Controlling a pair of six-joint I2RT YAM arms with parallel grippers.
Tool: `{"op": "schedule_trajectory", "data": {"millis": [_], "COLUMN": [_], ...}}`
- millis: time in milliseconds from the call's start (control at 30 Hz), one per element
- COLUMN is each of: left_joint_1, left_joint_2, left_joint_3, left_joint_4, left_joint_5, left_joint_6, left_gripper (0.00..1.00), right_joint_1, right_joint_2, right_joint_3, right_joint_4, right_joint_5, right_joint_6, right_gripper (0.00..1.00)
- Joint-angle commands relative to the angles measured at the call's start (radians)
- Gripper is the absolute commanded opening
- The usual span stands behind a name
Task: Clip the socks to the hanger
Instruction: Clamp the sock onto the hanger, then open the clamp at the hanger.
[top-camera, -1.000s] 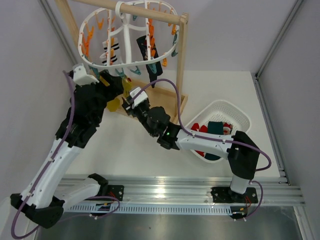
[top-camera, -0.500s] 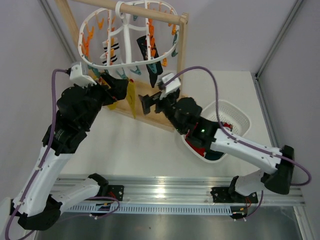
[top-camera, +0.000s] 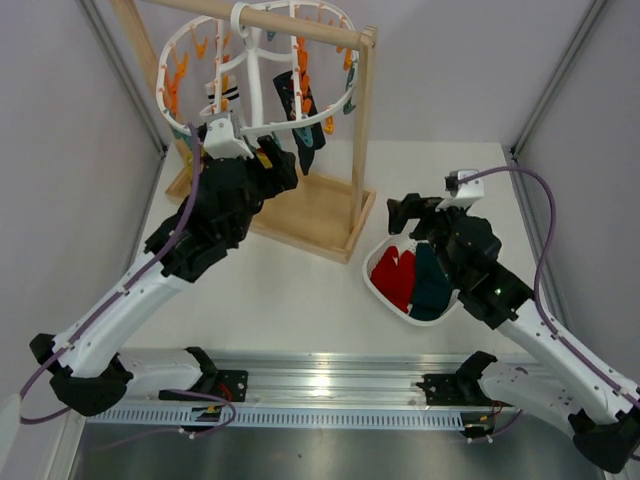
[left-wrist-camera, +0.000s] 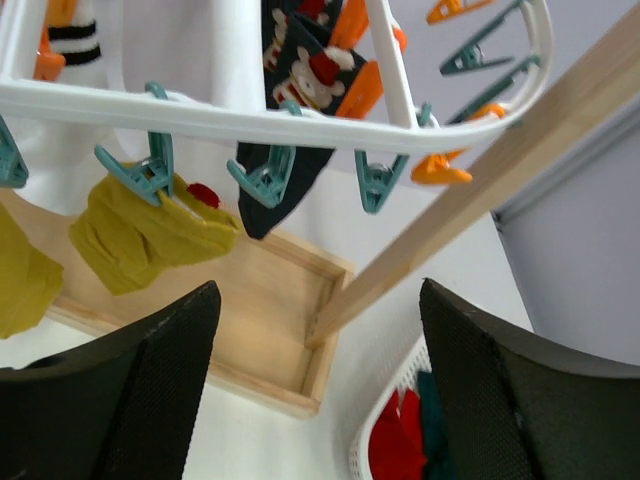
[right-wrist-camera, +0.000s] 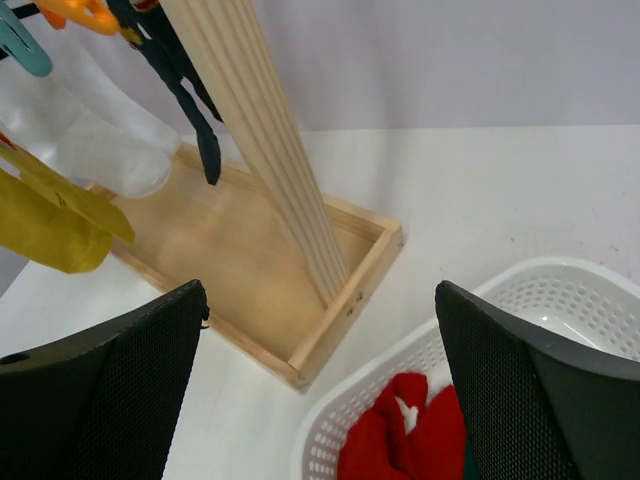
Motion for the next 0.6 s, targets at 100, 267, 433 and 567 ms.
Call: {"op": "schedule_trajectory", "data": {"millis": [100,267,433,567], "left_joint_1": [-0.052,-0.052,-0.051,-0.034], "left_joint_2": [0.081,0.146,0.215,0.25], "left_joint_3": [0.018,0.045,0.09,0.117], "left_joint_4": [0.185,0.216,0.208,0.205], "left_joint_5": [-0.25,-0.331,-0.378,-0.391], "left_joint_6": [0.09,0.135,0.165,0.172], "left_gripper": [0.76,0.75,0.75,0.75], "right_joint_1": [-0.097,-0.174,-0.214,-0.243], "right_joint_2": [-0.106,-0.146,-0.172,-0.18], "right_joint_3": [-0.064,-0.095,-0.116,-0.121], "right_joint_4": [-0.016,-0.017,-0.008,-0.001], "right_joint_5": [-0.117,-0.194,-0.246,-0.285], "right_joint_6": [0.066,0.081,0.101,0.112], "right_gripper": [0.99,0.99,0.99,1.0]}}
